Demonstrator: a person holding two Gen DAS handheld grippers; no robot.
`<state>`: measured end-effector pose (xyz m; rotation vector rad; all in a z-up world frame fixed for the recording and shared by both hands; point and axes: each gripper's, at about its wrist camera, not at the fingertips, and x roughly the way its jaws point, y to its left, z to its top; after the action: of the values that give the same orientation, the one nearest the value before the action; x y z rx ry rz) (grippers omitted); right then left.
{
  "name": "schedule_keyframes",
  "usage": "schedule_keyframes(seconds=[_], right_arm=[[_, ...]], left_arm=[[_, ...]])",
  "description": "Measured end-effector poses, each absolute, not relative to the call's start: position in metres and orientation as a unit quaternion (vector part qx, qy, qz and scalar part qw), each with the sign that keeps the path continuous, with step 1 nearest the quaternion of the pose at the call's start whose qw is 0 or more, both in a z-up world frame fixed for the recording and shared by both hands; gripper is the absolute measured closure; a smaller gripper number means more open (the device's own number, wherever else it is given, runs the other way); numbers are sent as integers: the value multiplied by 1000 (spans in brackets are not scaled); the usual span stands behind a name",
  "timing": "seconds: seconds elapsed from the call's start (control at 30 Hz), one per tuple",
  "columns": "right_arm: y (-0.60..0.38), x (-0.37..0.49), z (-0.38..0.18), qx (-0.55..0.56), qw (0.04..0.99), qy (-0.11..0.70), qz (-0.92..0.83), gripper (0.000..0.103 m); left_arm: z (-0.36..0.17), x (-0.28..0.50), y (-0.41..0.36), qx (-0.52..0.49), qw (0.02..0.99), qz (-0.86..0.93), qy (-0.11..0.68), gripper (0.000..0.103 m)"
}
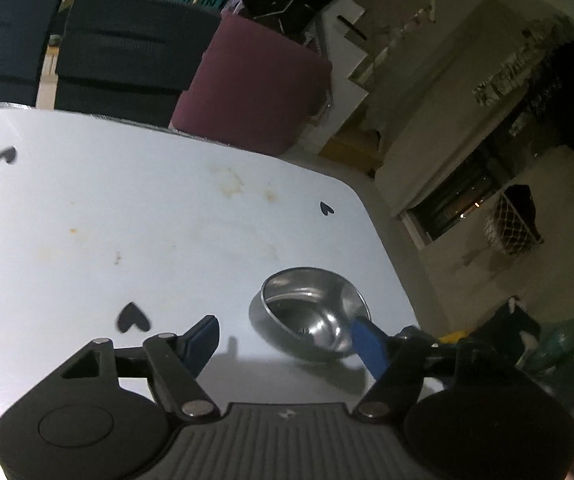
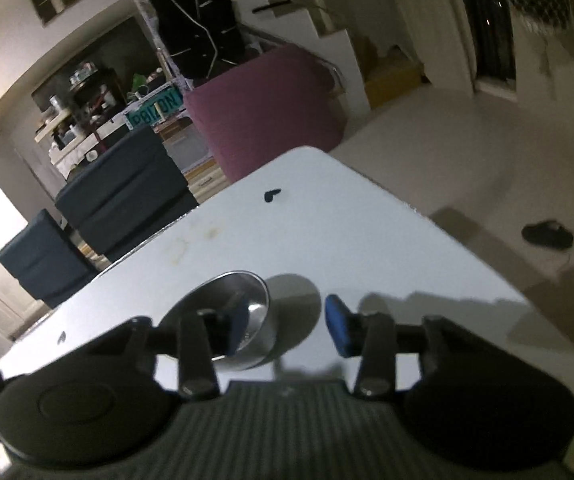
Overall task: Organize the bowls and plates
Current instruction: 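Move both grippers to the rim of the oval steel bowl, then close the right gripper on the bowl rim while the left gripper grips it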
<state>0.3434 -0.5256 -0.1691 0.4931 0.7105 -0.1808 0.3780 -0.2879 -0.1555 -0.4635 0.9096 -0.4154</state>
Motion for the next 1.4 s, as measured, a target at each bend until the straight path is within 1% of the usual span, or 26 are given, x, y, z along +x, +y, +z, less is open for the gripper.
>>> schedule_keyframes(seconds=[0.13,0.2,0.27,0.53,0.6,0.63,0.67,0.7,0.73,0.77,0.83,0.87,0.97,1.13,1.4], right_arm=[[-521,350,-178,243,903,345,-85,55],[-520,350,-177,241,902,347,-85,55],[-520,351,-179,242,901,350,-88,55],[-518,355,-182,229,897,368,-87,54],[-516,356,-184,222,897,372,-84,54],[-515,355,-183,218,898,373,-85,58],[-514,356,-183,210,899,373,-89,65],[-512,355,-183,200,902,372,-90,69],[-510,354,-182,194,904,372,-85,74],[-508,353,-182,191,904,375,-78,82],[-503,352,-181,181,904,382,-61,90],[-501,351,-179,170,906,384,-62,91],[-501,345,-174,161,908,381,-65,96],[-505,335,-159,176,914,361,-60,97],[-489,302,-119,184,921,343,-21,97]], left_arm=[[-170,396,-295,-206,852,-189,442,30],[-177,404,-298,-206,849,-190,448,34],[-184,412,-299,-211,842,-195,457,36],[-201,428,-309,-193,835,-199,475,54],[-202,429,-311,-184,837,-200,475,64],[-204,430,-311,-182,837,-200,476,66],[-205,430,-311,-183,835,-204,476,73],[-205,430,-312,-183,835,-208,476,79],[-204,430,-314,-179,835,-210,476,81],[-203,429,-315,-169,839,-210,473,83],[-201,426,-315,-156,842,-210,471,87],[-200,425,-314,-155,843,-211,471,90],[-191,419,-311,-148,846,-220,462,90],[-163,404,-300,-115,862,-231,437,90],[-119,357,-258,-107,873,-236,412,89]])
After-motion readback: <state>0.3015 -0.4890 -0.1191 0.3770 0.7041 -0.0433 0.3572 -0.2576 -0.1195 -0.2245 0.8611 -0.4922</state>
